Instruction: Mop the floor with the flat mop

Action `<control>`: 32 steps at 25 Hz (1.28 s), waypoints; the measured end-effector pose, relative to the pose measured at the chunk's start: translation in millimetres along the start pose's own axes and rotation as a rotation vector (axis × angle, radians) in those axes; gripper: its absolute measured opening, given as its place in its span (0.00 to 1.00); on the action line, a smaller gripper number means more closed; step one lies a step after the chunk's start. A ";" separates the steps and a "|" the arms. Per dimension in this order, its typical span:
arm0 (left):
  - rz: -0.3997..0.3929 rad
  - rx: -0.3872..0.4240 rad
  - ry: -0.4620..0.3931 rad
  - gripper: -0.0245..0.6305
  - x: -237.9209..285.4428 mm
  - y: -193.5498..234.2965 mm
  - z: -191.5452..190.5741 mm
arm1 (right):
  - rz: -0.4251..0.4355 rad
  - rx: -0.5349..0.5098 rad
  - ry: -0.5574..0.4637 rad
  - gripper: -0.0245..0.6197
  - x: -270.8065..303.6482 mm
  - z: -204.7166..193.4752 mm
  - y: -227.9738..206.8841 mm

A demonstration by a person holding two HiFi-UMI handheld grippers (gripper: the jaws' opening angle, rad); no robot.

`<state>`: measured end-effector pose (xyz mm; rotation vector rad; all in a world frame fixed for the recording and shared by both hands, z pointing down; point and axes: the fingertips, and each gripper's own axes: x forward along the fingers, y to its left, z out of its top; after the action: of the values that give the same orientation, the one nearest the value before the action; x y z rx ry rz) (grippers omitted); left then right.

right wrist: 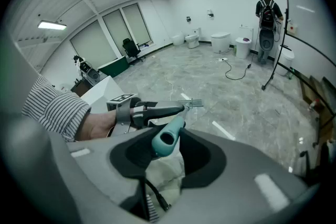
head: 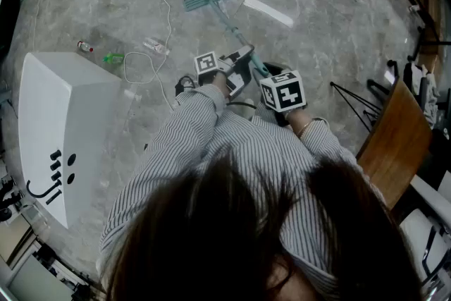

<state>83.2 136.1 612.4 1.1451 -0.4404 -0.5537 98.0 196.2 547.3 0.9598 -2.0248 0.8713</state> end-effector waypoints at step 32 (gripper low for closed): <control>-0.005 -0.051 0.104 0.32 76.3 -27.1 119.1 | -0.186 -0.012 -0.020 0.21 72.7 118.2 -64.4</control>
<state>67.8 -5.6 632.8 1.1208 -0.3320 -0.5039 80.6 45.1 563.2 1.1339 -1.9187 0.7507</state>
